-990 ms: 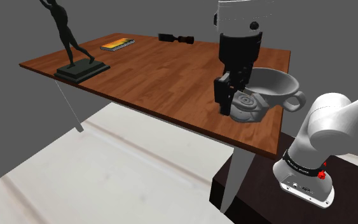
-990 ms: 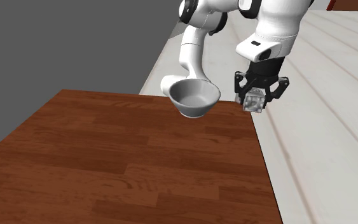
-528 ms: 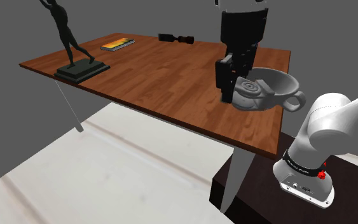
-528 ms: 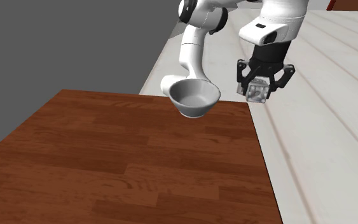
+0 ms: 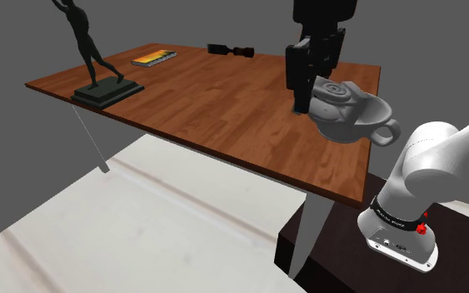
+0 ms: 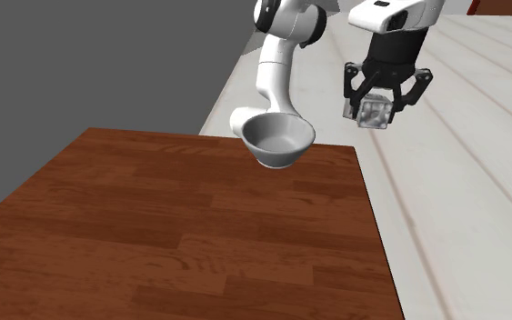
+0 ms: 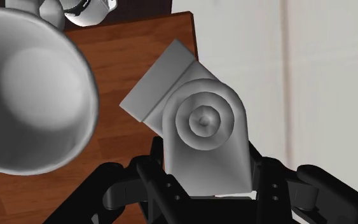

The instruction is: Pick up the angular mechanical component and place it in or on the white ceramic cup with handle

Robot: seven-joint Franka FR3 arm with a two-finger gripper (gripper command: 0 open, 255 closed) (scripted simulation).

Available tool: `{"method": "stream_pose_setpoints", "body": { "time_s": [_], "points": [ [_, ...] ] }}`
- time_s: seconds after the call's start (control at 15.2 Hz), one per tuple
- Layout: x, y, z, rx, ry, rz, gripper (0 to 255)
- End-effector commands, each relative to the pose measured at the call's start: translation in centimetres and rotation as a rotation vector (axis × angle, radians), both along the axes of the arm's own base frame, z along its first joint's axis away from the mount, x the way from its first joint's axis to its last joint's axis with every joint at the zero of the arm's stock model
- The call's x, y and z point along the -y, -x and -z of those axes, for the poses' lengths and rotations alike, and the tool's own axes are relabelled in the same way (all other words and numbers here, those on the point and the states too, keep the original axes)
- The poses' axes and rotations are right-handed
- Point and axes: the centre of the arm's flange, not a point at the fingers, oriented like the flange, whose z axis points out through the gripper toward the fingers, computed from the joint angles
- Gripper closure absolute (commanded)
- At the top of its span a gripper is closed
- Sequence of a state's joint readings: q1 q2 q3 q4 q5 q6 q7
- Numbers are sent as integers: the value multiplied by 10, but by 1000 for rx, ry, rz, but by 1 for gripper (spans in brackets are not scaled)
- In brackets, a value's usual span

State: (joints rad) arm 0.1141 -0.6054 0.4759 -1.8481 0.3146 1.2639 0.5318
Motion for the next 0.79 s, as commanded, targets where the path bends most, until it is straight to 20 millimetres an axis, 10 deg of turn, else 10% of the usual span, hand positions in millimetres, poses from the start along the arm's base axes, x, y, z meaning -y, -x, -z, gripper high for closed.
{"method": "stream_pose_setpoints", "body": {
  "time_s": [0.0,0.13,0.73],
  "points": [
    [1,0,-11,0,0,0,255],
    [1,0,-17,0,0,0,255],
    [119,1,-21,0,0,0,255]
  ]
}}
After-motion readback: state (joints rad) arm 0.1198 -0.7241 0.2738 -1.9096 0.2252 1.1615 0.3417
